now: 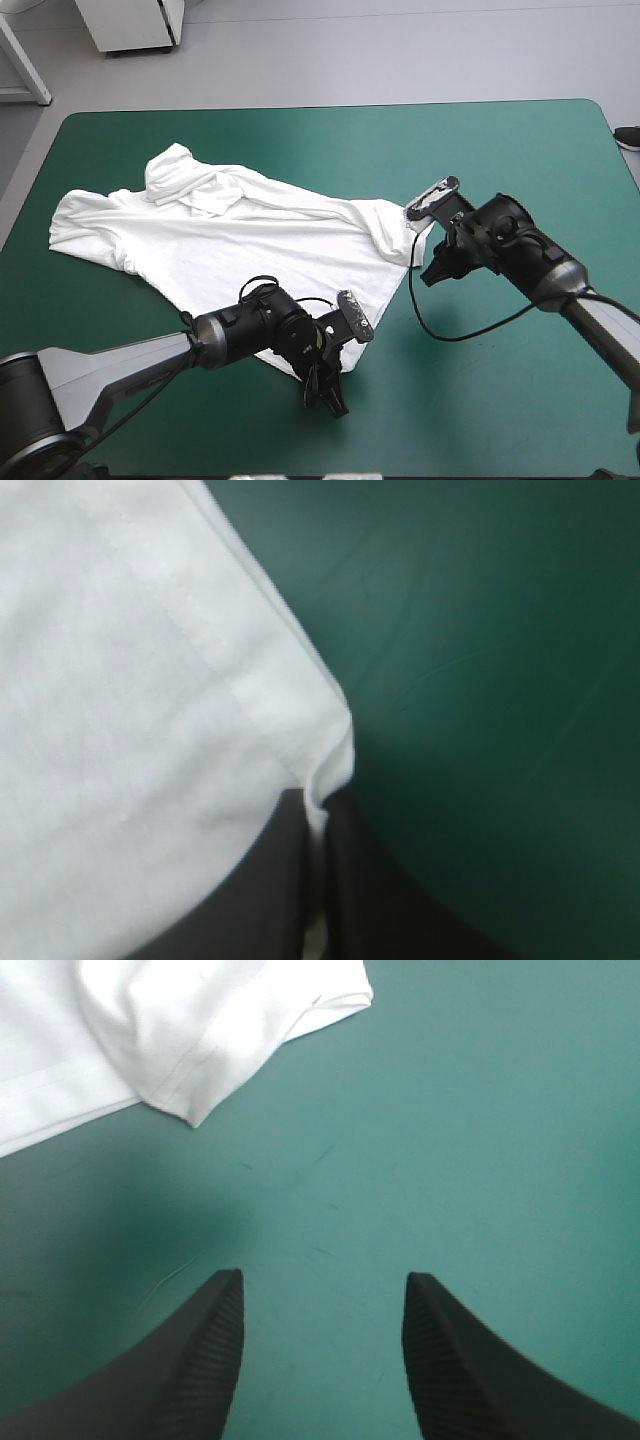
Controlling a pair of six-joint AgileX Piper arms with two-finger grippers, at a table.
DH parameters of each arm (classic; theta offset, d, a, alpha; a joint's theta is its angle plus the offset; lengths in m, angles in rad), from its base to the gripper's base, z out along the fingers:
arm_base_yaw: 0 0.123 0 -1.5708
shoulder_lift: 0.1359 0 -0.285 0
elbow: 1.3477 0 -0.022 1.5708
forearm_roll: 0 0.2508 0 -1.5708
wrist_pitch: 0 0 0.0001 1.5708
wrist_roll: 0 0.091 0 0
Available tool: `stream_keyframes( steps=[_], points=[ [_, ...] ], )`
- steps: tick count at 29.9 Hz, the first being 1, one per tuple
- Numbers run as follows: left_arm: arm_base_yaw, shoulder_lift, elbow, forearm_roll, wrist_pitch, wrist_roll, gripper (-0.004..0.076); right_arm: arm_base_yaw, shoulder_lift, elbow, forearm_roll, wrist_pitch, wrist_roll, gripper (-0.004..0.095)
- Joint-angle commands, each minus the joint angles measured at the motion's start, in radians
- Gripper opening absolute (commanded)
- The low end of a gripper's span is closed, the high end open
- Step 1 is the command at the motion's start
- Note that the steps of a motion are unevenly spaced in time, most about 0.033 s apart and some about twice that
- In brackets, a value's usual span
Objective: Fold the cloth
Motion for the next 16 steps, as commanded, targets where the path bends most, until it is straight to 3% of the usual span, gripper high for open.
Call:
stream_keyframes(
  steps=[1, 7, 12, 16],
  points=[
    [-0.009, -0.040, 0.006, -0.069, 0.101, -0.031, -0.0009, -0.003, 0.058, -0.087, -0.088, -0.041, 0.028, 0.0459],
    [-0.009, -0.061, 0.006, -0.076, 0.146, -0.050, -0.0009, -0.085, 0.218, -0.274, 0.021, -0.017, 0.009, 0.0464],
    [-0.009, -0.067, 0.006, -0.081, 0.154, -0.052, -0.0009, -0.182, 0.313, -0.395, 0.297, 0.038, -0.103, 0.0502],
    [-0.009, -0.067, 0.006, -0.081, 0.152, -0.052, -0.0009, -0.191, 0.344, -0.402, 0.370, 0.036, -0.148, 0.0502]
  ],
)
